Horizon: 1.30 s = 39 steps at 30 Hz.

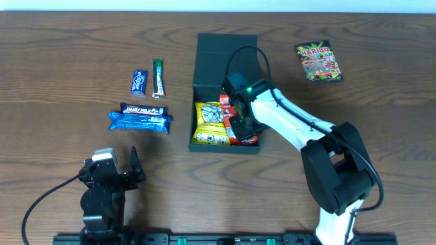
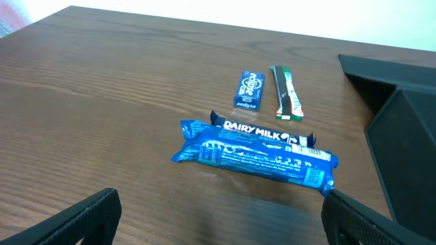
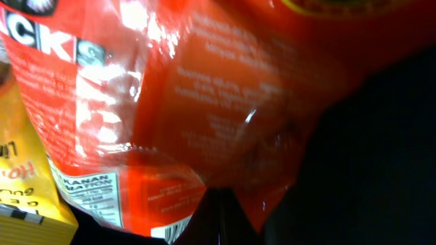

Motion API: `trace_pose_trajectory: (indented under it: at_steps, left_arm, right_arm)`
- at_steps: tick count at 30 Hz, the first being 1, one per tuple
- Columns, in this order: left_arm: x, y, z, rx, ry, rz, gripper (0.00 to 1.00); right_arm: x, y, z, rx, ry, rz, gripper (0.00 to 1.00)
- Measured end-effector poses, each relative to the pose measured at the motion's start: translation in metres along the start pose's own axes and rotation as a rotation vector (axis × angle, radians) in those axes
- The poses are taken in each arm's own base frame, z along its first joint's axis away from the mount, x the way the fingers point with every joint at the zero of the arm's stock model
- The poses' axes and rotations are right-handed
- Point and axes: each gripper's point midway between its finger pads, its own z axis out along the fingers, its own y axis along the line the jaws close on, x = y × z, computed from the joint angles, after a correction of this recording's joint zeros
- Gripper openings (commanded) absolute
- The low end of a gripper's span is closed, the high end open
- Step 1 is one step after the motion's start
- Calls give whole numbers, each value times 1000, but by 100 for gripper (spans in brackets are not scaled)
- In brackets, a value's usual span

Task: Pack container
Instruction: 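Push the red bag down into the box with the right gripper, then move the right gripper to the Haribo bag and grasp it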

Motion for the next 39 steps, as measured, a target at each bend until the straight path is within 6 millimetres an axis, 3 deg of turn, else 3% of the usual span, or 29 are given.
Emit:
trace_pose_trajectory:
  at_steps: [4,9,12,17,20,22,25,28,29,31,33,35,36,39]
  left_arm:
    - [0,0,0,0,0,0,95]
    - [0,0,0,0,0,0,95]
    - [0,0,0,0,0,0,95]
    - [0,0,0,0,0,0,95]
    - [0,0,0,0,0,0,95]
    - [0,0,0,0,0,0,95]
    - [0,0,0,0,0,0,95]
    - [0,0,0,0,0,0,95]
    - [0,0,0,0,0,0,95]
    - [0,0,0,0,0,0,95]
    - [0,0,0,0,0,0,95]
    - [0,0,0,0,0,0,95]
    - [0,0,0,0,0,0,95]
    - [0,0,0,0,0,0,95]
  right_arm:
    - [-3,-6,-11,25,4,5,1]
    - [-27,-10,-38,33,-85,18,1]
    - [-37,-10,-64,13,-151,27,1]
    - [-66,-19,-136,-45,-389,74,1]
    - [-77,-64,-177,-49,-518,182,1]
    - [-76,-105,-186,-43,-543,277,1]
    - [-70,-169,-175,-61,-521,426,1]
    - [-64,-212,-156,-116,-490,523,3]
    - [-61,-224,-149,-142,-480,551,8]
    - [-55,-245,-137,-186,-463,606,32]
    - [-47,-266,-128,-211,-450,657,47]
    - [-40,-281,-123,-225,-450,689,89]
    - [-38,-287,-122,-227,-455,698,98]
    - [-38,-303,-126,-222,-499,705,99]
